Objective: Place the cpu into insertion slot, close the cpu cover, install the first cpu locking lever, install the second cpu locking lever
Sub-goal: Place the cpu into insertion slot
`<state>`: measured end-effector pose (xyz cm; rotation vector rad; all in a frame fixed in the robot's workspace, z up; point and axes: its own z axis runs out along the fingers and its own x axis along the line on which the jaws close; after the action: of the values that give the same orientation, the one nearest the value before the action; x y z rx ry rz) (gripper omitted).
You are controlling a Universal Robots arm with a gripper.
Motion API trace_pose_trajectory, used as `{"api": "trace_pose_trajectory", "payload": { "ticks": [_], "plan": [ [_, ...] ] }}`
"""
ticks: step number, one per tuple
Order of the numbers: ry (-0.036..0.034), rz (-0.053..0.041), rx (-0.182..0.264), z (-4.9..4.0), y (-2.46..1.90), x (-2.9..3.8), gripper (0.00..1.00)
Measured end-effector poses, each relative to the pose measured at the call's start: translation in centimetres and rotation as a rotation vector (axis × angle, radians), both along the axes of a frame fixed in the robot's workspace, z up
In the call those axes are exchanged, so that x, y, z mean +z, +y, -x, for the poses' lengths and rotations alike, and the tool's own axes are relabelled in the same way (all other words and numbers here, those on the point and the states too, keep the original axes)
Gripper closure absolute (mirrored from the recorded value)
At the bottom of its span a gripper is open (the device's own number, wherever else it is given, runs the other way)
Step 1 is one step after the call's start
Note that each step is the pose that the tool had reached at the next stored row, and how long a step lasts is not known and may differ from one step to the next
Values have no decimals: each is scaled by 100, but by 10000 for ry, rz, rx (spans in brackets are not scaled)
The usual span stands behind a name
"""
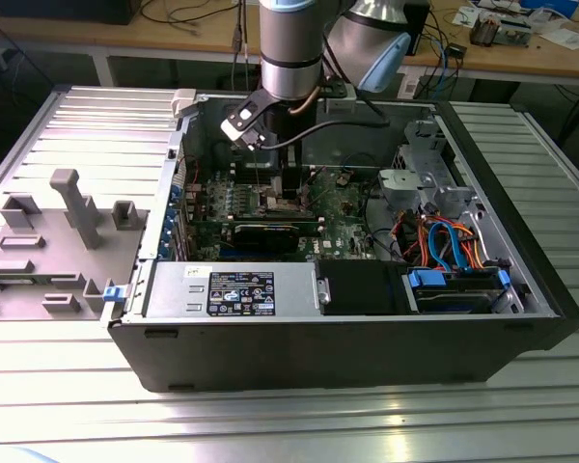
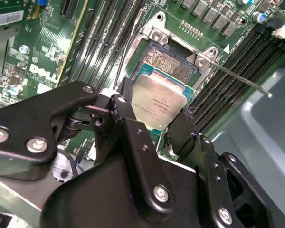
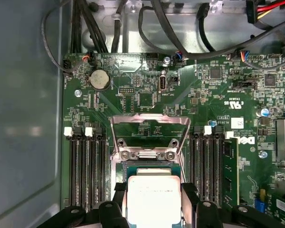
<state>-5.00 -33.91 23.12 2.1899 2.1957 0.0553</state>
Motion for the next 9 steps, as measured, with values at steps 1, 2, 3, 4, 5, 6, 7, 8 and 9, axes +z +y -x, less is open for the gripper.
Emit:
{"api": "trace_pose_trajectory", "payload": {
  "ticks": [1, 2, 3, 4, 5, 6, 7, 8, 9],
  "plan": [
    [0, 0, 9, 9, 0, -19, 46],
    [0, -1, 24, 18, 0, -40, 46],
    [-1, -1, 56, 25, 0, -66, 46],
    [0, 0, 71, 28, 0, -85, 46],
    [0, -1, 73, 29, 0, -110, 46],
    [-1, -1, 72, 32, 0, -129, 46],
    [0, -1, 73, 34, 0, -153, 46],
    [0, 0, 72, 39, 1, -170, 46],
    [0, 0, 72, 45, 3, -191, 46]
  ]
}}
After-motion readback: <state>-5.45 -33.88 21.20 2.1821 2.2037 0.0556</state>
